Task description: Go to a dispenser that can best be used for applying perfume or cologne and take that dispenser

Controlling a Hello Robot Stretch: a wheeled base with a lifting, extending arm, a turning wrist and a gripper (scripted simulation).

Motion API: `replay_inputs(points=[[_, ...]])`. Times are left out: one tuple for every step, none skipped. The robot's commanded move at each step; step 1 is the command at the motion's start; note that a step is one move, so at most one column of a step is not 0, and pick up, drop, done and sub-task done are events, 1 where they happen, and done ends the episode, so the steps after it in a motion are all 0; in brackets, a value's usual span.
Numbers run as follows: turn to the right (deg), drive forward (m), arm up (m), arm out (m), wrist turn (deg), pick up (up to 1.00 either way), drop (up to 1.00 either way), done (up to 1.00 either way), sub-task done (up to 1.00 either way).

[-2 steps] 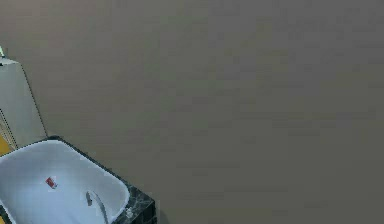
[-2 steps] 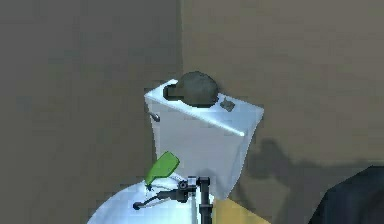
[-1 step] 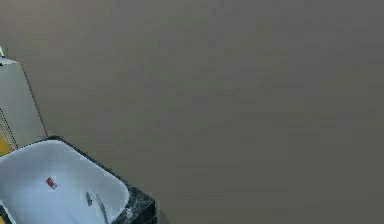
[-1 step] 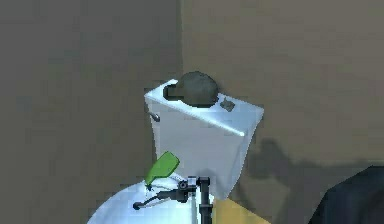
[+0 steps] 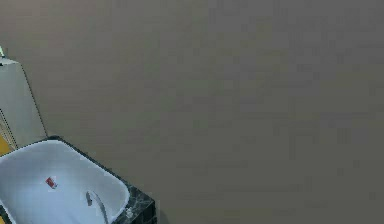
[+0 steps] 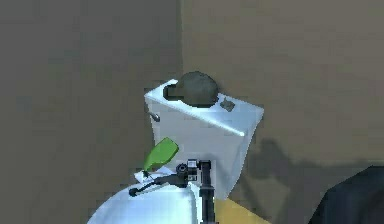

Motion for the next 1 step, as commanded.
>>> replay_inputs(points=[[0.0,0.00,0.00,0.00,0.0,0.00,0.00,1.00,0.00]])
